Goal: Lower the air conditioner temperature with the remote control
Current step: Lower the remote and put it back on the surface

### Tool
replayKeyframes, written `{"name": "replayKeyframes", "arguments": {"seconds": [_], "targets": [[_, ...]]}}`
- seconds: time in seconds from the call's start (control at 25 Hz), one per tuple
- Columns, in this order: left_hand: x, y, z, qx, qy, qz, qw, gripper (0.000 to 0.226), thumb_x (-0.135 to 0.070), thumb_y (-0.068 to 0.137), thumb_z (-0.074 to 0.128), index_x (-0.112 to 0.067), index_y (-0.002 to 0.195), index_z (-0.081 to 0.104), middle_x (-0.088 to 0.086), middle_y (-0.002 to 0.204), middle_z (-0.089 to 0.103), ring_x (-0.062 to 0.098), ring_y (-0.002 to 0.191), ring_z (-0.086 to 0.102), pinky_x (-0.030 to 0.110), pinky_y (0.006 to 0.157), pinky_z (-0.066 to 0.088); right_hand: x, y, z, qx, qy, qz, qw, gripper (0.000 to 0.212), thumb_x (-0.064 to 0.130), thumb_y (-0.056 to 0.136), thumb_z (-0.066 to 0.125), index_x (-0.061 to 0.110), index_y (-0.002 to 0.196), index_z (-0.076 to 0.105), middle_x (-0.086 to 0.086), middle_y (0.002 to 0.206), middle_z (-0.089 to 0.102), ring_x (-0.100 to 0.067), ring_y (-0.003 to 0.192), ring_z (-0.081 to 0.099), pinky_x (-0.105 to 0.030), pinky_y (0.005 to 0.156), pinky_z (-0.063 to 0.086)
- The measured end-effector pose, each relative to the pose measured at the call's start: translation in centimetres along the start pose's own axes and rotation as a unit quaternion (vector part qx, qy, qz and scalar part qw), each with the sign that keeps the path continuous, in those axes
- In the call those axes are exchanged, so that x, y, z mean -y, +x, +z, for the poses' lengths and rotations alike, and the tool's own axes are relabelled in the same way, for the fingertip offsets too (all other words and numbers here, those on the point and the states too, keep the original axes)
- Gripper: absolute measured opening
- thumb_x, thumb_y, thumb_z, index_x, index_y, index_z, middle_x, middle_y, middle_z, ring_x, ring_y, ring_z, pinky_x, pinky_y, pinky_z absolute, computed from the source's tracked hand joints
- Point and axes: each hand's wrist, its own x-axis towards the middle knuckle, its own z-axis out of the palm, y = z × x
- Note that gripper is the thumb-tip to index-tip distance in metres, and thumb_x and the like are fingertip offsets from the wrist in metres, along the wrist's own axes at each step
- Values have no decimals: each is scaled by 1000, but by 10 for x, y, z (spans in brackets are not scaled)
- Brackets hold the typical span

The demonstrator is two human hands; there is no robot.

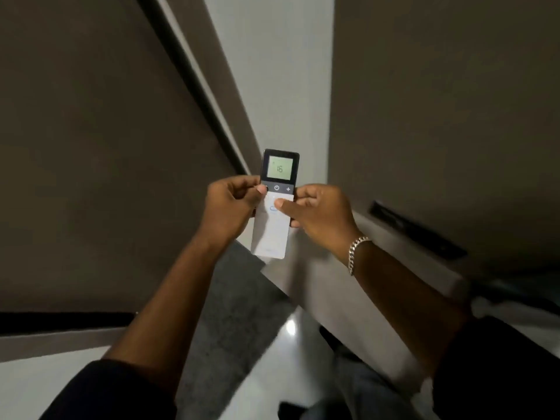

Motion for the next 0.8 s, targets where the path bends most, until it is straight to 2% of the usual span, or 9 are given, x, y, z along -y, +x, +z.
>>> {"name": "replayKeyframes", "arguments": {"seconds": [0.12,0.2,0.28,0.36,0.44,0.6,0.72,0.8], "targets": [[89,25,85,62,23,-72,995,22,-3,87,57,-14,102,70,11,99,73,16,83,72,36,78,60,-112,20,-32,-53,-35,82,995,18,21,80,76,7,92,75,-14,90,80,-25,80,77,-49,75,63],[145,35,138,107,45,-105,988,18,-1,85,58,-5,97,71,16,101,73,32,94,69,48,88,56,-182,29,-52,-63,-69,138,986,19,20,82,73,5,92,75,-17,93,79,-29,82,77,-49,77,63],[196,42,185,138,54,-135,980,12,0,82,61,4,90,69,23,103,71,38,98,67,53,89,54,-244,37,-69,-68,-88,173,979,21,16,85,72,-4,90,73,-22,96,77,-34,86,76,-51,76,63],[241,47,226,154,73,-147,974,11,-2,80,65,2,89,70,23,103,72,37,97,67,50,90,54,-299,45,-80,-70,-105,210,969,26,16,85,71,-11,84,71,-26,94,76,-35,85,75,-53,75,62],[285,50,258,169,111,-151,968,14,-7,80,65,-4,92,73,16,100,74,29,93,70,41,85,57,-347,52,-85,-79,-95,267,956,24,16,84,70,-8,82,73,-25,94,76,-35,86,75,-53,78,62],[338,57,289,175,153,-157,960,20,-12,84,62,-6,100,70,12,105,73,24,96,69,39,85,57,-400,64,-77,-100,-107,300,943,24,17,84,72,-1,99,74,-23,103,76,-32,91,75,-48,80,62],[351,52,299,153,180,-117,965,15,-13,84,61,-8,93,72,7,100,74,15,91,69,25,80,56,-419,64,-70,-133,-106,306,937,26,20,82,76,0,98,72,-19,105,76,-26,85,76,-40,71,65],[349,51,302,128,205,-68,968,14,-9,83,58,-7,84,73,6,91,75,13,81,67,8,71,48,-421,65,-65,-153,-103,310,933,27,20,79,79,-1,93,72,-18,99,77,-24,78,76,-39,65,65]]}}
